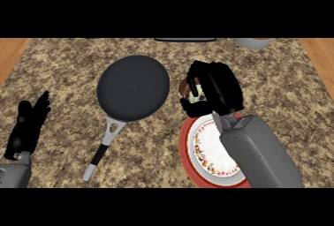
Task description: Pick the cupcake from the plate and place it in the pan
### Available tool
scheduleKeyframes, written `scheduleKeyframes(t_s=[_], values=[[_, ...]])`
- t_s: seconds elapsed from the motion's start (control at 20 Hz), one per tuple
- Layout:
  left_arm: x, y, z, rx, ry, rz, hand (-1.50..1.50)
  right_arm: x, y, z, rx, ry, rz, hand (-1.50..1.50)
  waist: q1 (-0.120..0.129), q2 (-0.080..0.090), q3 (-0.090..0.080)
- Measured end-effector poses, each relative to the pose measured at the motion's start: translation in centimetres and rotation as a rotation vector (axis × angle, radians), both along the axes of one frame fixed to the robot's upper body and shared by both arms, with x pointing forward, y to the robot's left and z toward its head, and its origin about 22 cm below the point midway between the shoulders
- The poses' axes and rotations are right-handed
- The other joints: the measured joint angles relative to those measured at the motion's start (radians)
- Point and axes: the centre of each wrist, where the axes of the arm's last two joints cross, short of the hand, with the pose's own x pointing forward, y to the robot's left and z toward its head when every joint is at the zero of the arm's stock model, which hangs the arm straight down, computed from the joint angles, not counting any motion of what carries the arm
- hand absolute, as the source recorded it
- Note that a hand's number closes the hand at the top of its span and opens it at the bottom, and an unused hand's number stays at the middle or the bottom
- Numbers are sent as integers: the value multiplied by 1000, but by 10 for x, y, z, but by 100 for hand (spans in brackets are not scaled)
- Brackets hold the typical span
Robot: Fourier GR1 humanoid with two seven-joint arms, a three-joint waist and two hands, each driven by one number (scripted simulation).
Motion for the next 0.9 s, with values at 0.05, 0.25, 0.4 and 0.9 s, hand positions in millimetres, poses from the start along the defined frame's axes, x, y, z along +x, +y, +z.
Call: scheduleKeyframes(t_s=[0.05, 0.25, 0.4, 0.9], values=[[0, -1, 3, 0, -6, -5, 0, 7, 6, -2, 17, 8, 2, 150, 3, 1, 0], [6, 1, 6, -2, -4, -15, 0, 32, 34, 3, 83, 48, 0, 150, 14, 4, 0], [6, -3, 5, 0, -10, -30, 0, 47, 48, -5, 125, 75, -11, 150, 30, 7, 0], [22, -20, 11, 3, -23, -80, 0, 84, 68, -21, 142, 163, -56, 150, 80, 23, 0]])
